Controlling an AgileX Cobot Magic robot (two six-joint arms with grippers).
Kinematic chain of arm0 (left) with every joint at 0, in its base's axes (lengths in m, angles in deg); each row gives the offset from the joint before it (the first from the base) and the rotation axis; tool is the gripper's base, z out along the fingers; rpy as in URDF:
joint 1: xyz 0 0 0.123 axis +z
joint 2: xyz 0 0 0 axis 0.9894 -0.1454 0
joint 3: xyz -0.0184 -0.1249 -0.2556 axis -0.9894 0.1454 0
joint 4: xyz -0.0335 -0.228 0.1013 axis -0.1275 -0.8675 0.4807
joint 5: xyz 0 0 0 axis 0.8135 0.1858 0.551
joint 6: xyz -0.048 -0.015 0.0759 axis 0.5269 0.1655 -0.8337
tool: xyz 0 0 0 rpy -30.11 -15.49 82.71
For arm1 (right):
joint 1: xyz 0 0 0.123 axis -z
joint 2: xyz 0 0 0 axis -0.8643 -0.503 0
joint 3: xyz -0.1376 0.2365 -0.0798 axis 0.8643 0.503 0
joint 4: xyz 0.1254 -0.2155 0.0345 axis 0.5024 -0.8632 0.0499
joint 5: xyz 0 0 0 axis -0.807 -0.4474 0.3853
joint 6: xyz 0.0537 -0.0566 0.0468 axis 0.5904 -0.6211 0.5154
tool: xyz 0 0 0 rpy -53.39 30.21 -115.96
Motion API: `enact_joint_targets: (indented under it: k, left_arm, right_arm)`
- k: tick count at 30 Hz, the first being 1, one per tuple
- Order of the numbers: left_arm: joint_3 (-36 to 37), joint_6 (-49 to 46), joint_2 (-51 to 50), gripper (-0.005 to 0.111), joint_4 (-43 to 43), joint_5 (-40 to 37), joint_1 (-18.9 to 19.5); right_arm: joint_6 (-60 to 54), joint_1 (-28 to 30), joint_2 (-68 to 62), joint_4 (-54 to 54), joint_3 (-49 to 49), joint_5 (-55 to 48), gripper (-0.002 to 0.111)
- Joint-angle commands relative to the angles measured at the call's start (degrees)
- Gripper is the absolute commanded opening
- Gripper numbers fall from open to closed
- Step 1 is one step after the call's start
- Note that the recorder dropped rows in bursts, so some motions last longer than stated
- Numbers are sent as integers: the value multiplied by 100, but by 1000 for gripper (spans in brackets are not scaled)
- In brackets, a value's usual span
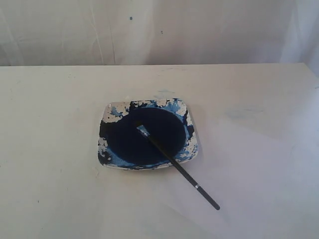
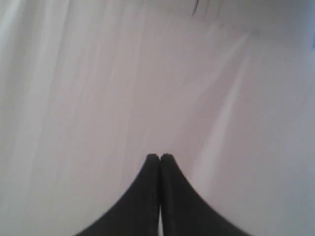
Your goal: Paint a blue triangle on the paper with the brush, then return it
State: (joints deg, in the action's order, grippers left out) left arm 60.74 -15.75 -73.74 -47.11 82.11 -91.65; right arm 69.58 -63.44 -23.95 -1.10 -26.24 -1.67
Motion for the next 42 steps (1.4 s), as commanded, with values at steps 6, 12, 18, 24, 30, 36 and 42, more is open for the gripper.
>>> enact_joint_targets:
  k: [6,12,18,24,30,36,42]
  left_arm:
    - [-833,3737,-2549,0,4530,758,-43]
    - [-833,6533,-5073,0,6900,3524,-43]
    - [-537,6461,-6905,0,6878,3840,-659]
    - [-523,5060,-8170,0,5121,3614,-2217]
    - [-1234,4480,-9196,0,4045,2357,-3432]
    - [-1970,4655,-10195,0,3900,2141,-3802]
    - [-2335,4718,-10777,0,4040,1969,-3816]
  right_arm:
    - [2239,18,-1239,-3820,-1360,277,0]
    - [4127,18,-3134,-5242,-1938,417,0]
    - [4641,18,-5021,-5296,-2003,1428,0]
    - [3767,18,-6618,-4465,-2003,2784,0]
    - [3101,18,-7514,-4074,-2003,3123,0]
    - [2606,18,-7806,-4276,-2003,3123,0]
    - [2130,18,-7806,-4238,-2003,2136,0]
